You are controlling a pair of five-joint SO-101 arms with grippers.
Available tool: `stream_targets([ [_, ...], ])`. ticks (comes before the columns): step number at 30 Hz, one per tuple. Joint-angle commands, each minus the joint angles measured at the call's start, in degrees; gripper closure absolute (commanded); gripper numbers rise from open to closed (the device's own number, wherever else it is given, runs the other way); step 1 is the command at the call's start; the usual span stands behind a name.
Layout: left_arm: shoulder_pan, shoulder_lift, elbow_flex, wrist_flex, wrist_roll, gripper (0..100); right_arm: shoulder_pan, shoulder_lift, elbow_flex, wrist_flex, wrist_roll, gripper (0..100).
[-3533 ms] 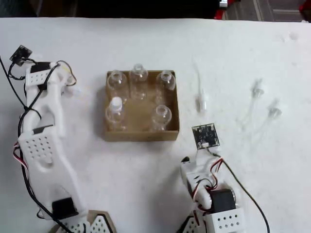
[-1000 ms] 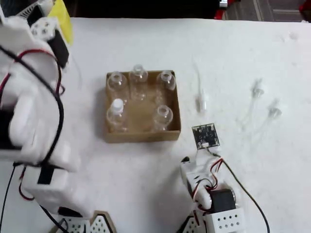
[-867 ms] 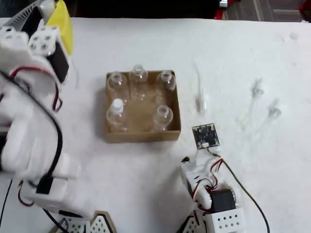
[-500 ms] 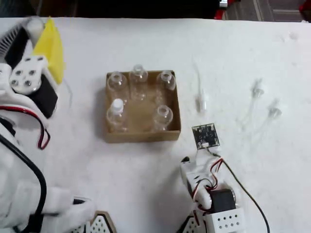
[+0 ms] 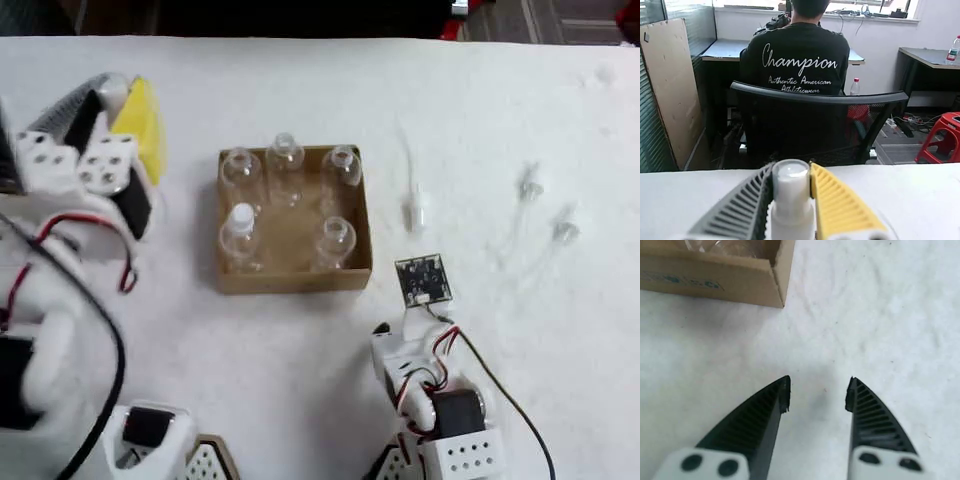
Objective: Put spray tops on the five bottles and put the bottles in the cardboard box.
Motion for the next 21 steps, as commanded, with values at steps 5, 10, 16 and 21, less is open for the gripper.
stream_targets([
  [5, 0.48, -11.38, 18.73, -19.69, -0.18, 98, 0.4, -0.31, 0.53, 0.31, 0.62, 83.6],
  [10, 0.48, -9.54, 26.2, -34.11, -0.18, 98, 0.4, -0.31, 0.53, 0.31, 0.62, 83.6],
  [16, 2.42, -2.24, 33.23, -58.29, -0.18, 98, 0.4, -0.31, 0.53, 0.31, 0.62, 83.6],
  [21, 7.16, 5.32, 35.08, -71.03, -0.18, 98, 0.4, -0.31, 0.53, 0.31, 0.62, 83.6],
])
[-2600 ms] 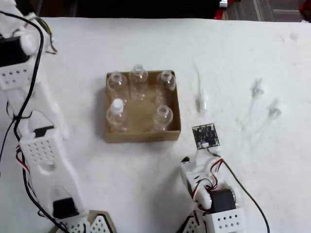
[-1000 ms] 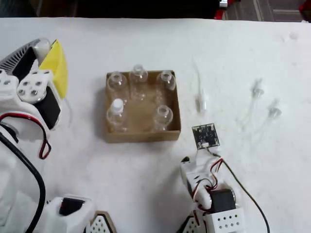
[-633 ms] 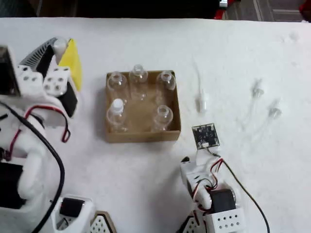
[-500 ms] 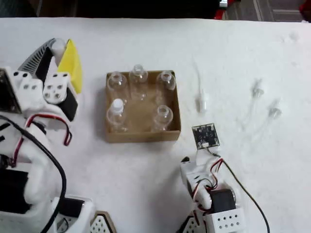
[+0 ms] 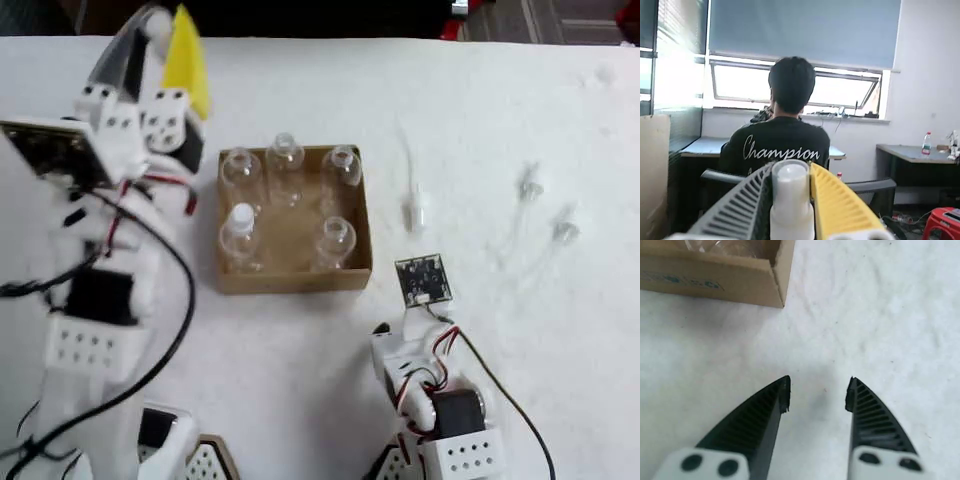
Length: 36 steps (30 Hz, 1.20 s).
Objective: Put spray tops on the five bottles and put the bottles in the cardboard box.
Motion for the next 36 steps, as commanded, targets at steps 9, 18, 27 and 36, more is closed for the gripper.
stream_targets([
  [9, 1.45, 9.36, 1.93, -7.47, -0.09, 98, 0.4, -0.31, 0.53, 0.31, 0.7, 83.6],
  [18, 0.04, -1.54, 14.24, -7.56, -0.09, 98, 0.4, -0.22, 0.53, 0.4, 0.7, 83.6],
  [27, -1.8, 3.3, 14.59, -13.89, -0.09, 98, 0.4, -0.22, 0.53, 0.4, 0.7, 83.6],
  [36, -1.89, 8.84, 12.31, -13.71, 5.89, 98, 0.4, -0.22, 0.53, 0.4, 0.7, 83.6],
])
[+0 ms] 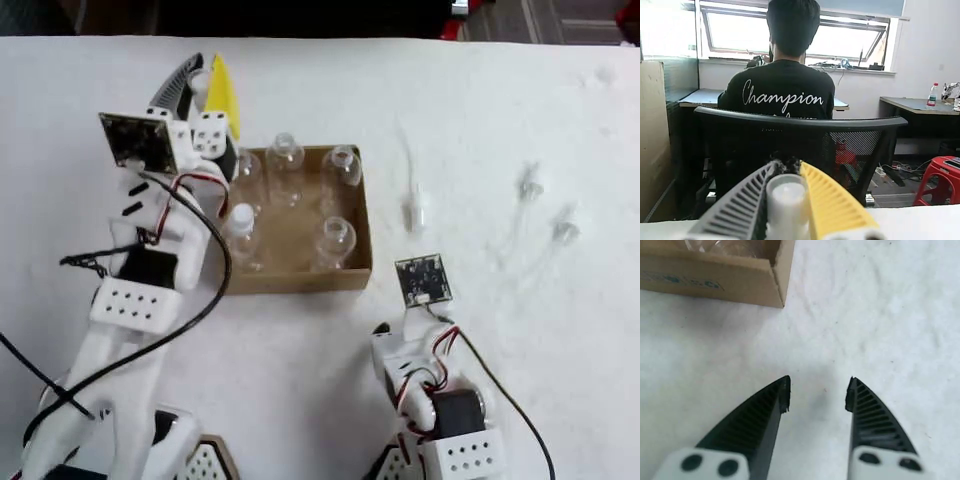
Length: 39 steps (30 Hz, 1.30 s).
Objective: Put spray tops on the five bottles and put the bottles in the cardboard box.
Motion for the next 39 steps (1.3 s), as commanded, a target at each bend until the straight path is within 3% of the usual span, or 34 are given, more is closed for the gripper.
stream_targets([
  [1, -0.92, -0.22, -3.43, 0.0, 5.8, 98, 0.4, -0.22, 0.53, 0.4, 0.7, 83.6],
  [22, -0.84, -0.48, -3.52, 0.53, 2.2, 98, 0.4, -0.13, 0.53, 0.4, 0.7, 83.6],
  [30, -3.03, 11.82, -10.55, -1.14, 2.55, 98, 0.4, -0.13, 0.53, 0.4, 0.7, 83.6],
  [39, -2.86, 13.76, -10.99, -0.7, 2.64, 98, 0.4, -0.13, 0.53, 0.4, 0.7, 83.6],
])
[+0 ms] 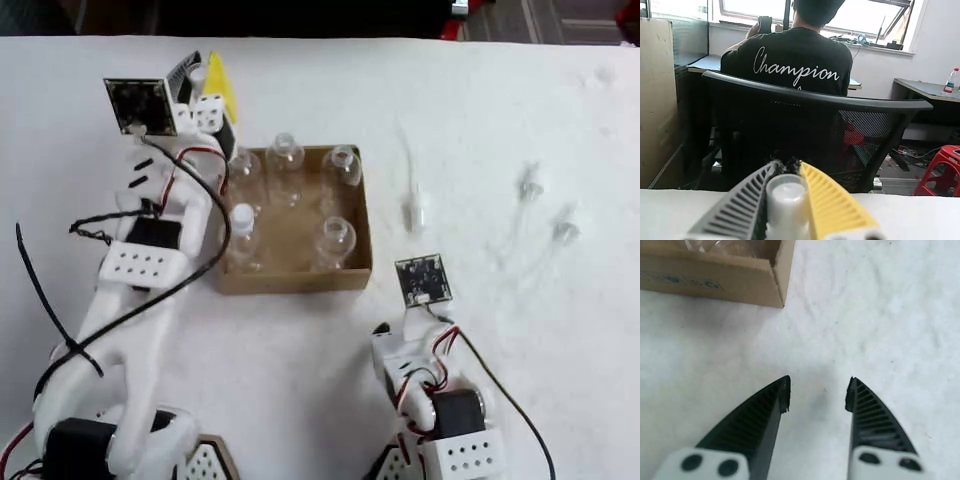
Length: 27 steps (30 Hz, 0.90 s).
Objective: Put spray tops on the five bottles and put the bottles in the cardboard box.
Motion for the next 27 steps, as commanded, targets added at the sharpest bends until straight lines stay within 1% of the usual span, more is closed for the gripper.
stream_targets([
  [1, -0.13, 0.13, -3.6, -0.7, -0.18, 98, 0.4, -0.13, 0.53, 0.4, 0.7, 83.6],
  [7, 1.45, 0.22, 0.7, -1.67, -0.62, 98, 0.4, -0.13, 0.53, 0.4, 0.7, 83.6],
  [12, 0.92, 0.22, 6.77, -12.31, -0.97, 98, 0.4, -0.13, 0.53, 0.4, 0.7, 83.6],
  [17, 2.86, 0.22, 12.31, -17.85, -8.53, 98, 0.4, -0.13, 0.53, 0.4, 0.7, 83.6],
  [21, 3.12, 1.45, 12.84, -17.76, -8.7, 98, 0.4, -0.13, 0.53, 0.4, 0.7, 83.6],
  [27, 2.33, 12.62, 7.3, -18.11, -8.7, 98, 0.4, -0.13, 0.53, 0.4, 0.7, 83.6],
])
